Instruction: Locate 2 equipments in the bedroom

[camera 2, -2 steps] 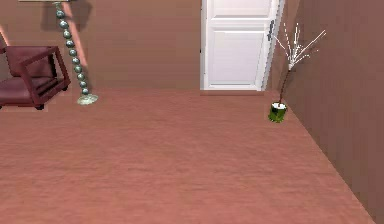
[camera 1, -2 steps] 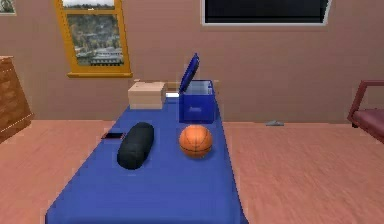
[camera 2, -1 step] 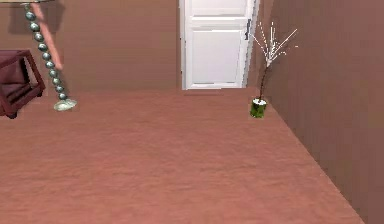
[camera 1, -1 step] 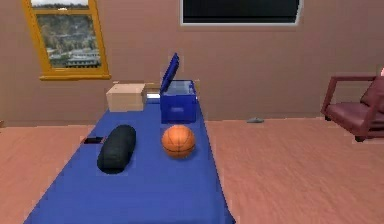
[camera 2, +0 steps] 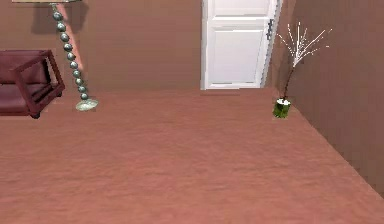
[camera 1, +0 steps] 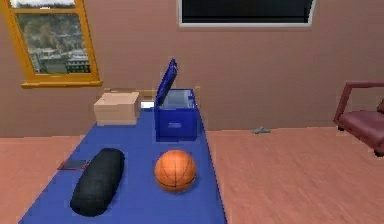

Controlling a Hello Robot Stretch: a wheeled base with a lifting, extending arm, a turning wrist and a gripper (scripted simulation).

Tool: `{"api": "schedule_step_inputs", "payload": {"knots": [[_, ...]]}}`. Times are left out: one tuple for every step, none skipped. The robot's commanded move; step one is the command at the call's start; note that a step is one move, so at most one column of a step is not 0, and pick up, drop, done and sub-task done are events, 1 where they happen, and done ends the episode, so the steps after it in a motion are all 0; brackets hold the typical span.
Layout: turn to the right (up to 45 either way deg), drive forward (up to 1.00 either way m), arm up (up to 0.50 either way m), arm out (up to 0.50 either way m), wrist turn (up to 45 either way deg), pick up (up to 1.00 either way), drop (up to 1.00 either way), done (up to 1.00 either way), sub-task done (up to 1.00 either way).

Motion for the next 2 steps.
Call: {"api": "schedule_step_inputs", "payload": {"knots": [[0.0, 0.0, 0.0, 0.0, 0.0, 0.0, 0.0, 0.0, 1.0], [-45.0, 0.0, 0.0, 0.0, 0.0, 0.0, 0.0, 0.0, 0.0]]}}
